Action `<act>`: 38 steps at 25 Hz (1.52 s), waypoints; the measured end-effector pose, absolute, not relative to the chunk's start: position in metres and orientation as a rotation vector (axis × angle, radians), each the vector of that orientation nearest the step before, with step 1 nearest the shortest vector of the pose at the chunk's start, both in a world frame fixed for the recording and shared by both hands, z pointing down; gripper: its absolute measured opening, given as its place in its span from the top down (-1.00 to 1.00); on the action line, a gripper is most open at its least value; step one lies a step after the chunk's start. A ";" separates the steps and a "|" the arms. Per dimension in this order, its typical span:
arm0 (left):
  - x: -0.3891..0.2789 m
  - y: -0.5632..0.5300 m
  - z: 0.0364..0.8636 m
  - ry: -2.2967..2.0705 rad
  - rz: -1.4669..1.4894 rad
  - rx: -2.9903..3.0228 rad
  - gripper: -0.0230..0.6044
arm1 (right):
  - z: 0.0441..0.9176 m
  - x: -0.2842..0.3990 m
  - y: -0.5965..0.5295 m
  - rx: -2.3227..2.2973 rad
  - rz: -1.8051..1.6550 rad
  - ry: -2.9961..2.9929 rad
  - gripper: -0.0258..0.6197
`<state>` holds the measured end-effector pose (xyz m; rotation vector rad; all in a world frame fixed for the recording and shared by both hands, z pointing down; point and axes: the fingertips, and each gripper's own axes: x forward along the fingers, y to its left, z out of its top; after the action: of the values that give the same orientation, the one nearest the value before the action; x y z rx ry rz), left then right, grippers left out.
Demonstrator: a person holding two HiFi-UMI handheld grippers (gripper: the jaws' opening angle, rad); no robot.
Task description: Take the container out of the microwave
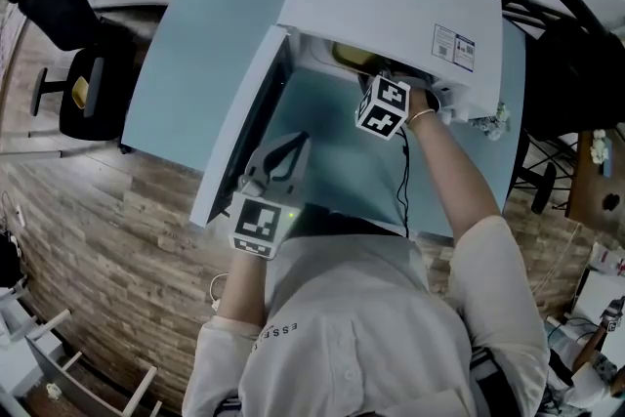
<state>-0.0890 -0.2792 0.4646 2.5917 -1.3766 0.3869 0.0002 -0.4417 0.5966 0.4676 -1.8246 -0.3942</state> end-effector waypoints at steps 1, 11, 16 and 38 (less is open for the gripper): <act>-0.088 -0.277 0.464 -1.373 0.387 2.595 0.95 | 0.595 0.000 -0.438 0.466 -0.388 -1.834 0.83; -0.081 -0.251 0.461 -1.345 0.404 2.623 0.95 | 0.579 0.002 -0.371 0.482 -0.329 -1.949 0.84; -0.078 -0.234 0.454 -1.340 0.409 2.644 0.95 | 0.571 0.005 -0.327 0.507 -0.296 -2.032 0.84; -0.051 -0.212 0.398 -1.364 0.389 2.805 0.95 | 0.383 0.048 -0.230 1.144 -0.191 -2.547 0.84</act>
<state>-0.0510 -0.2116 0.3979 2.8045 -1.3636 0.3893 0.0481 -0.2301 0.3832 1.1436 -2.5468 -0.1912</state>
